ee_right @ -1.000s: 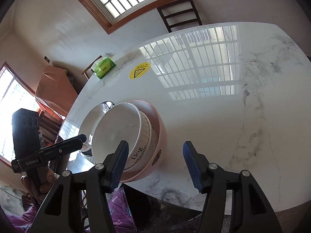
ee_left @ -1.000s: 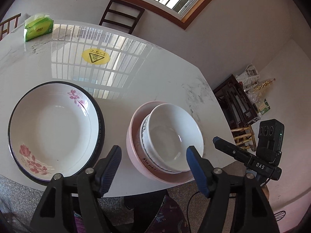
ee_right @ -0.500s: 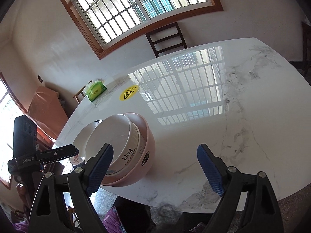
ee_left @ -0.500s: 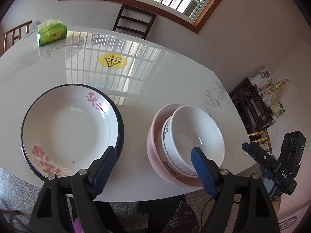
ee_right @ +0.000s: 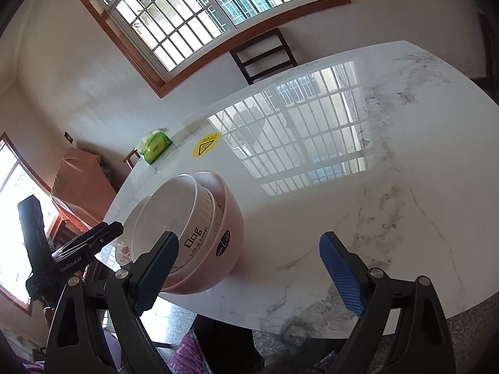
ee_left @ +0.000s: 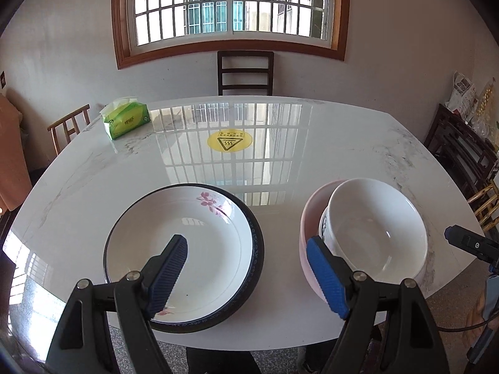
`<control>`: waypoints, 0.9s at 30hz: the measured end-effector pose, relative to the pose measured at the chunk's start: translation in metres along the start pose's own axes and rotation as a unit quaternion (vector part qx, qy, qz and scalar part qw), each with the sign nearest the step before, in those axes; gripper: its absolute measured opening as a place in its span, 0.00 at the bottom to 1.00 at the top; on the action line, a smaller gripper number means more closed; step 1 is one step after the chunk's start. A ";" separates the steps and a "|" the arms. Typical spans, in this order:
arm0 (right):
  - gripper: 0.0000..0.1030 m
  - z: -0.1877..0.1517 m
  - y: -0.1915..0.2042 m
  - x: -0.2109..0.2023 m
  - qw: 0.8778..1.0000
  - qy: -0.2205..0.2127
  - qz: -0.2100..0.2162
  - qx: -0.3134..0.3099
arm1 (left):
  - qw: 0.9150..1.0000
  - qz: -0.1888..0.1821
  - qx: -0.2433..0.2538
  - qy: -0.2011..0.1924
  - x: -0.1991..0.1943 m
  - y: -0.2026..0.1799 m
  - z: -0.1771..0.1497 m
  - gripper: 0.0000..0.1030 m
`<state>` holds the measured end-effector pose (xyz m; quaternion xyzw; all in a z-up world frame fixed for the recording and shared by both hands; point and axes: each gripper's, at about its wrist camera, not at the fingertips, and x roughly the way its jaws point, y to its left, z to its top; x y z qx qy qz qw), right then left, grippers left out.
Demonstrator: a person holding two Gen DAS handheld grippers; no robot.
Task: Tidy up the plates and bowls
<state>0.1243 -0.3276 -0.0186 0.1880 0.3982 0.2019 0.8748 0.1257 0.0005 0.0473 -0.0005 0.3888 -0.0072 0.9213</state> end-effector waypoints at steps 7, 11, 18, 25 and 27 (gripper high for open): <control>0.86 -0.002 0.006 0.006 1.000 0.017 0.001 -0.013 | 1.000 0.003 0.011 0.014 0.010 -0.003 -0.004 0.78; 0.80 -0.002 0.010 0.009 0.999 0.024 -0.003 -0.022 | 1.000 0.007 0.022 0.022 0.014 -0.009 -0.006 0.78; 0.70 0.000 0.017 0.021 0.998 0.049 -0.001 -0.031 | 0.999 0.001 0.012 0.042 0.019 -0.006 0.000 0.78; 0.69 0.010 0.016 0.027 0.997 0.068 0.003 -0.027 | 0.998 0.008 0.023 0.066 0.028 -0.006 0.006 0.78; 0.69 0.013 0.013 0.029 0.997 0.079 0.004 -0.020 | 0.996 -0.001 0.016 0.091 0.036 -0.002 0.008 0.78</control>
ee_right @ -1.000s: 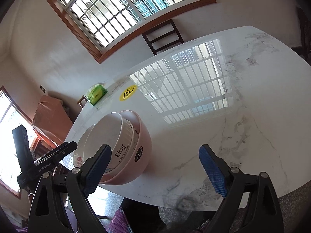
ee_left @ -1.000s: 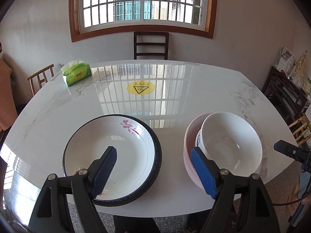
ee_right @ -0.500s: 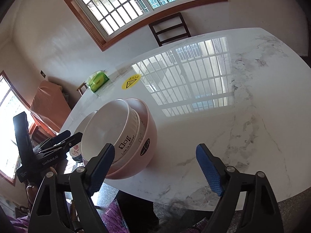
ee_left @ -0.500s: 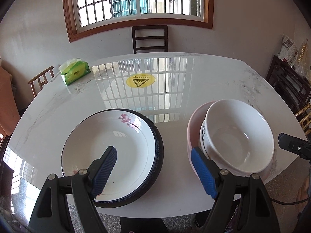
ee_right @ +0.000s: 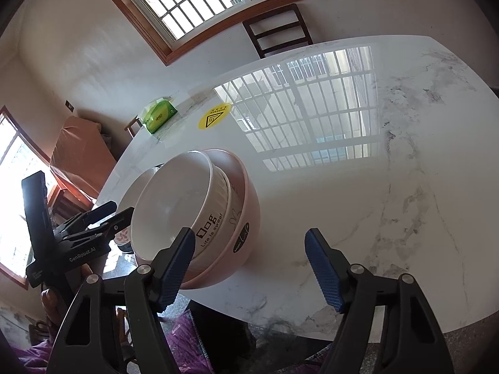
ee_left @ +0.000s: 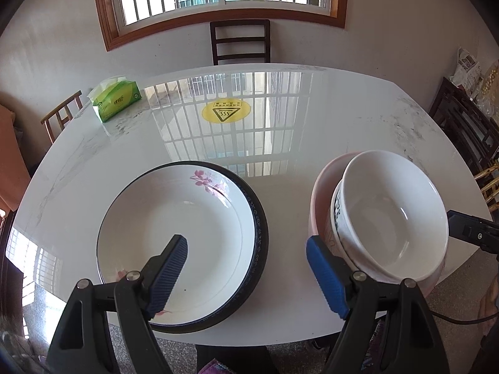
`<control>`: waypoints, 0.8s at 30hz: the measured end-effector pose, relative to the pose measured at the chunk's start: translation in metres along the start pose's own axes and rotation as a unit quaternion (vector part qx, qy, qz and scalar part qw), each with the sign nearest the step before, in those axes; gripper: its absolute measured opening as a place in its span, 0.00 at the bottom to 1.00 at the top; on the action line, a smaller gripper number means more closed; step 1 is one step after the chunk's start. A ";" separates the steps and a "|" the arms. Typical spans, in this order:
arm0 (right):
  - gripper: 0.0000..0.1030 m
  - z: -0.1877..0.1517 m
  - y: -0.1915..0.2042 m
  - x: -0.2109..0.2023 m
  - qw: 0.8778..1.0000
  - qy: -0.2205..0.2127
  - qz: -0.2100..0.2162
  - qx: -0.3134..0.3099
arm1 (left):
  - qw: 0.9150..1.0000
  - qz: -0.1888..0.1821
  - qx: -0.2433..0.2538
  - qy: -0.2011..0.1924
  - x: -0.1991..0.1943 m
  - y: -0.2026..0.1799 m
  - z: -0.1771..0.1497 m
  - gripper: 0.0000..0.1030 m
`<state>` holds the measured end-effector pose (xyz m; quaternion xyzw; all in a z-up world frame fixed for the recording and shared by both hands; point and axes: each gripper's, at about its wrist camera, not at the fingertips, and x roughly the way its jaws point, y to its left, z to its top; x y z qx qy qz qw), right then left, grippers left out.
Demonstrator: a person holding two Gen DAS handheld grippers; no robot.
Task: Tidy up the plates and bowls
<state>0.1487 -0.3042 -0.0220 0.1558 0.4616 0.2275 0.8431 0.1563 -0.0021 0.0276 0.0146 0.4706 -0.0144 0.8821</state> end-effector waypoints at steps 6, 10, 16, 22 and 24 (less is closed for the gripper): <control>0.69 0.013 -0.006 0.009 0.999 0.051 0.009 0.008 | 0.990 -0.089 -0.055 0.097 0.025 0.025 0.012 0.78; 0.68 0.022 -0.009 0.018 0.995 0.095 0.014 0.011 | 0.982 -0.095 -0.045 0.154 0.039 0.023 0.020 0.79; 0.57 0.033 -0.017 0.036 0.988 0.151 0.014 0.024 | 0.981 -0.081 -0.033 0.172 0.041 0.017 0.031 0.78; 0.55 0.038 -0.011 0.031 0.987 0.161 0.003 0.007 | 0.975 -0.124 -0.077 0.171 0.031 0.041 0.032 0.78; 0.53 0.037 -0.008 0.029 0.987 0.159 0.001 0.001 | 0.972 -0.146 -0.092 0.162 0.022 0.046 0.034 0.78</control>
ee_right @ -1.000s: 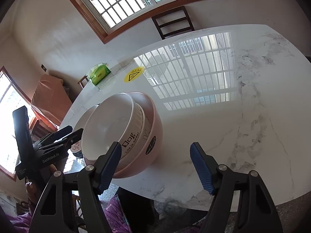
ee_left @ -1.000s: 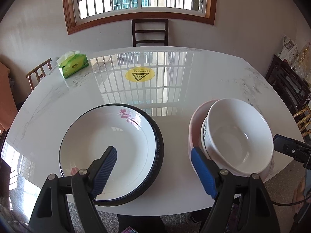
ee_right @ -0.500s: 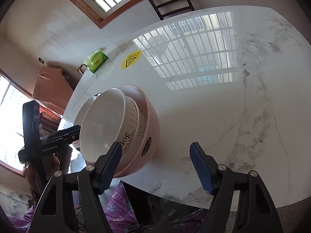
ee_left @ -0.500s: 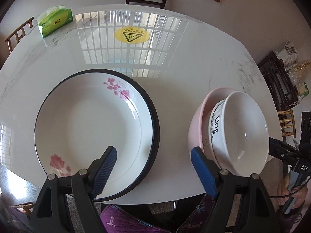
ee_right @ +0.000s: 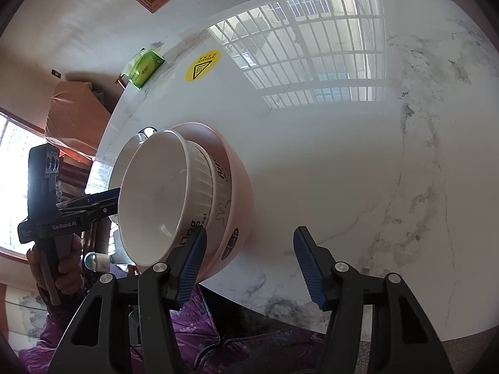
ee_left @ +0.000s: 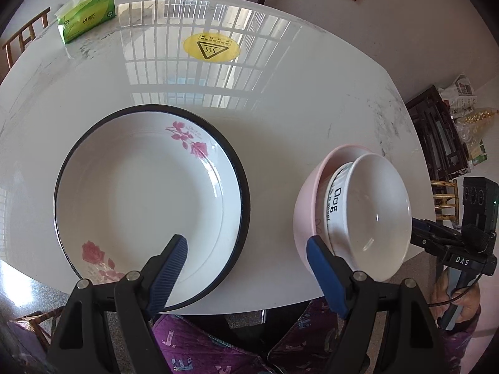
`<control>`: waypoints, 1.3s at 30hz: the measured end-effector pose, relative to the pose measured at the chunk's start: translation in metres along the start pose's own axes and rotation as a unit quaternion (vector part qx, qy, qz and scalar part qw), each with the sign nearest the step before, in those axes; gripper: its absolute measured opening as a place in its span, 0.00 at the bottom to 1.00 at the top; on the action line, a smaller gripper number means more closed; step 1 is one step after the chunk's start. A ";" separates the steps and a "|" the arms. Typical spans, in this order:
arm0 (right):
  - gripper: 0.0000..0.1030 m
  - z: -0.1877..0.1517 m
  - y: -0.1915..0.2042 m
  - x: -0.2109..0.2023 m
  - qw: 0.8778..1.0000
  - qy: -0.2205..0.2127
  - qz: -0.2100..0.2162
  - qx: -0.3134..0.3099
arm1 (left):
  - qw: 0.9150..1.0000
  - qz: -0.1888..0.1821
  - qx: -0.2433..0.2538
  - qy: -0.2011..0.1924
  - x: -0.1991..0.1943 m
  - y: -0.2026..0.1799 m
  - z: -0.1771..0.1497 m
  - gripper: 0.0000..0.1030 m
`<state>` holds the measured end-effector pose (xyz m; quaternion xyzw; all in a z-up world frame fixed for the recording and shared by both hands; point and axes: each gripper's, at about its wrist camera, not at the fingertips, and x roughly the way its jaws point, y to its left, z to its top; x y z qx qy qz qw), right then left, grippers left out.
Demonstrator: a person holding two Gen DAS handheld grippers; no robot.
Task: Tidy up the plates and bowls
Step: 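Move both grippers to the rim of the pink bowl holding the nested bowls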
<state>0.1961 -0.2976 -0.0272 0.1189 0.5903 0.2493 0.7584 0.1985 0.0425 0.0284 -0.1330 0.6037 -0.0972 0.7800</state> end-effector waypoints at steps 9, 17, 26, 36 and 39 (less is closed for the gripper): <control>0.53 0.001 -0.003 0.003 1.000 0.006 0.002 0.007 | 0.999 -0.041 0.009 0.031 0.010 -0.013 0.001 0.77; 0.53 0.004 0.002 0.005 1.000 0.013 -0.003 0.002 | 0.998 -0.054 -0.017 0.039 0.023 -0.013 -0.002 0.60; 0.50 0.008 0.002 0.006 1.000 0.028 -0.008 0.009 | 0.997 -0.053 -0.056 0.019 0.017 -0.018 -0.008 0.48; 0.33 0.020 0.027 0.011 0.994 0.062 -0.086 -0.030 | 0.998 0.044 -0.039 -0.010 0.014 -0.037 -0.010 0.62; 0.32 0.021 0.024 0.016 0.994 0.069 -0.087 -0.018 | 0.996 0.019 -0.083 0.007 0.014 -0.022 -0.009 0.62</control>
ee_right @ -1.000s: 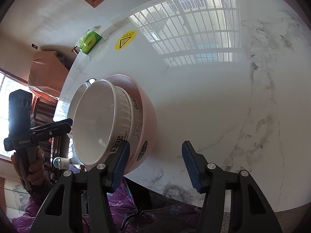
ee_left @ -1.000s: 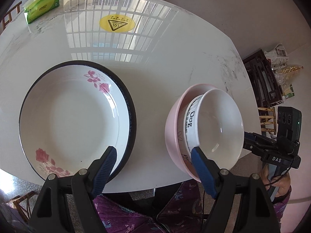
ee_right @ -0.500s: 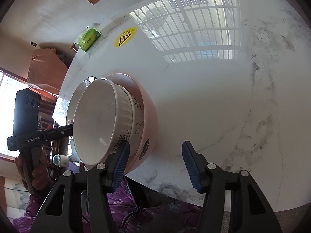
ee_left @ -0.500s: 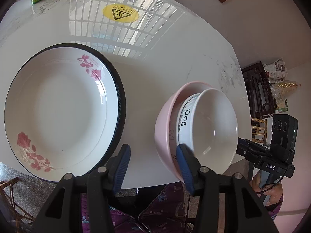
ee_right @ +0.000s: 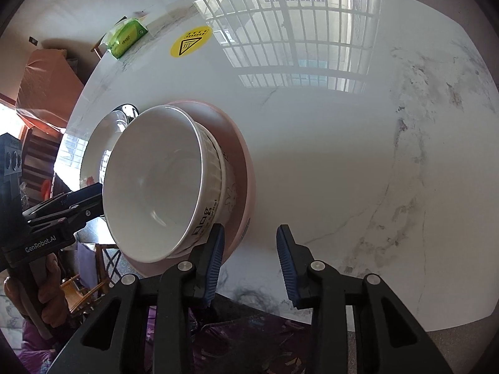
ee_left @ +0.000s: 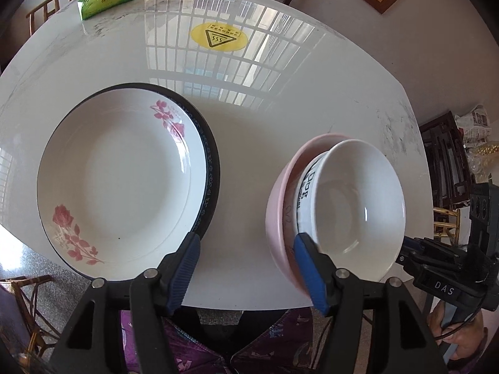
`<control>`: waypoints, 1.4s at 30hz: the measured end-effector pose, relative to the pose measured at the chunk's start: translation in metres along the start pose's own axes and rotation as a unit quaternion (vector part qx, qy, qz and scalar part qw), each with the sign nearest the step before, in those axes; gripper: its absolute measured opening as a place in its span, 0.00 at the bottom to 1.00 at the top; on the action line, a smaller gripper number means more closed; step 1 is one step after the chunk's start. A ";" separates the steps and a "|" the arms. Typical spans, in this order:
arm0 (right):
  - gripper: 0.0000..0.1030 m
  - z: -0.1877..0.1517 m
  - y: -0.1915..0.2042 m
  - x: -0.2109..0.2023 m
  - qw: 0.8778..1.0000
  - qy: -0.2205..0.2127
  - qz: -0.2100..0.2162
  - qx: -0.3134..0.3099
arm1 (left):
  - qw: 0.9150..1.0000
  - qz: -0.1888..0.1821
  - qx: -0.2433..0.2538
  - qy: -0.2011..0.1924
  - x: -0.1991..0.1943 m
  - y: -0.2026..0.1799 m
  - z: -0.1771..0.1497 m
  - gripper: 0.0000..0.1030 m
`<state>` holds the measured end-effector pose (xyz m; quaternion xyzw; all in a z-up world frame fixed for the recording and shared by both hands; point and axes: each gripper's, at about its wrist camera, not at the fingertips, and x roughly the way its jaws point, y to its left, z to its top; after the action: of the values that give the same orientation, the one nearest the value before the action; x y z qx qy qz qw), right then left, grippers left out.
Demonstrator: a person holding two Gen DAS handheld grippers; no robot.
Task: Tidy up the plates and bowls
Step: 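Move both grippers to the rim of the pink bowl holding the nested bowls, then close both grippers on the pink bowl rim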
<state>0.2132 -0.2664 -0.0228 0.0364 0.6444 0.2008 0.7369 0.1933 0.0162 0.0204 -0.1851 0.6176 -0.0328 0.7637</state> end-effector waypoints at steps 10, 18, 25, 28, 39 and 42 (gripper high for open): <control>0.32 0.001 0.007 0.013 1.000 0.019 -0.009 -0.014 | 0.999 0.011 -0.037 0.007 0.002 0.000 0.006 0.60; 0.39 0.001 -0.001 0.023 0.999 0.030 0.021 -0.008 | 0.999 -0.007 -0.031 0.023 0.006 -0.002 0.002 0.62; 0.50 -0.003 -0.005 0.026 0.999 0.031 0.030 0.001 | 0.999 -0.001 -0.038 0.033 0.011 -0.006 0.005 0.63; 0.53 -0.003 -0.013 0.026 0.999 0.024 0.034 0.015 | 0.998 -0.022 -0.057 0.032 0.014 0.000 0.003 0.63; 0.31 0.000 -0.016 0.014 0.998 0.002 0.060 -0.010 | 0.998 -0.054 -0.032 0.011 0.013 0.006 -0.001 0.63; 0.37 0.004 -0.026 0.003 0.998 -0.023 0.051 0.001 | 0.997 -0.062 -0.038 0.009 0.012 0.010 0.001 0.63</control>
<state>0.2238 -0.2882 -0.0330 0.0744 0.6248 0.2367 0.7403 0.1948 0.0223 0.0063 -0.2520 0.6125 -0.0585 0.7469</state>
